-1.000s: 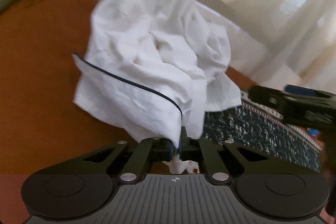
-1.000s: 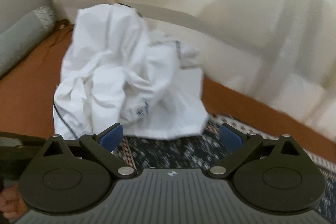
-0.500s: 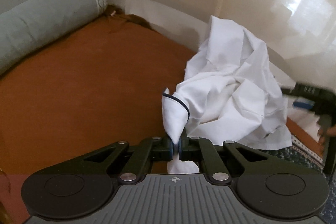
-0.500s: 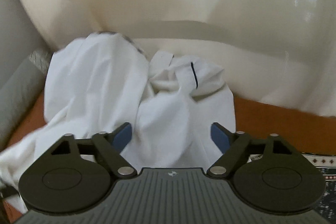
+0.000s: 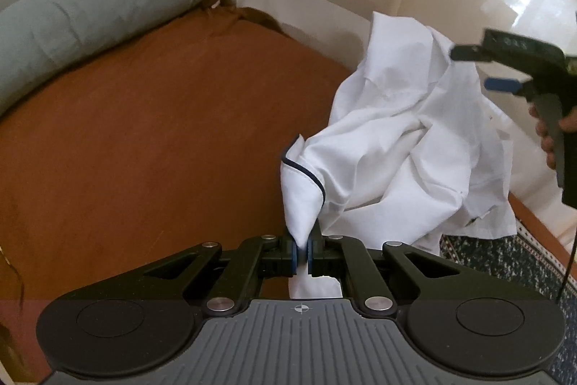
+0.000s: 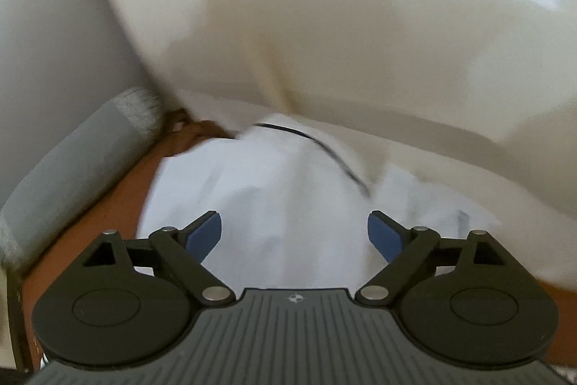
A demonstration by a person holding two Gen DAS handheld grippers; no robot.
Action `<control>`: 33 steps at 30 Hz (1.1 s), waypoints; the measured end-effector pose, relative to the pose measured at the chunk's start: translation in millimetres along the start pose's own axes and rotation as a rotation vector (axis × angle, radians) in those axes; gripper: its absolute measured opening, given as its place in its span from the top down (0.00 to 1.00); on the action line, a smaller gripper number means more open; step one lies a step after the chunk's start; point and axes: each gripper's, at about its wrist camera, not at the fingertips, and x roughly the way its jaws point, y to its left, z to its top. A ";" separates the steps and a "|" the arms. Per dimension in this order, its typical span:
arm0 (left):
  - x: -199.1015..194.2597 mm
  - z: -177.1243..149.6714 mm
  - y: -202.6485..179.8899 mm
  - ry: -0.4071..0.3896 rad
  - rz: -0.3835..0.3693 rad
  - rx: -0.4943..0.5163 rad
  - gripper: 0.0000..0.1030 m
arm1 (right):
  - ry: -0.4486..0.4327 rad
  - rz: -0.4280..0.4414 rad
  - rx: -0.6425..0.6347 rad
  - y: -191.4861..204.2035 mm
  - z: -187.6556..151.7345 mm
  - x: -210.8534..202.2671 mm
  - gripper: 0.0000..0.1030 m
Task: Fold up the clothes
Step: 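Grasp the shirt's piped edge with the left tool while the right tool grasps another edge, then lift the shirt with both tools and spread it over the rug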
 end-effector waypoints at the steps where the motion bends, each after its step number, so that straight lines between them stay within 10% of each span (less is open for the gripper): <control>1: -0.8 -1.2 0.2 0.002 0.001 -0.002 1.00 | 0.008 -0.003 -0.020 6.3 0.8 4.2 0.09; 5: -0.5 -2.2 -0.6 -0.005 0.003 0.001 1.00 | 0.054 -0.037 -0.063 23.4 7.2 21.1 0.14; 7: -1.3 -1.3 -0.2 -0.008 0.001 -0.002 1.00 | 0.085 -0.023 -0.038 20.8 9.0 24.4 0.63; 13: -6.9 5.8 -1.2 -0.034 0.000 0.000 1.00 | 0.058 -0.018 -0.005 13.1 13.3 -3.8 0.94; 33: -153.8 107.5 -113.8 -0.405 -0.222 0.186 1.00 | -0.356 -0.127 -0.013 -28.5 85.0 -300.1 0.97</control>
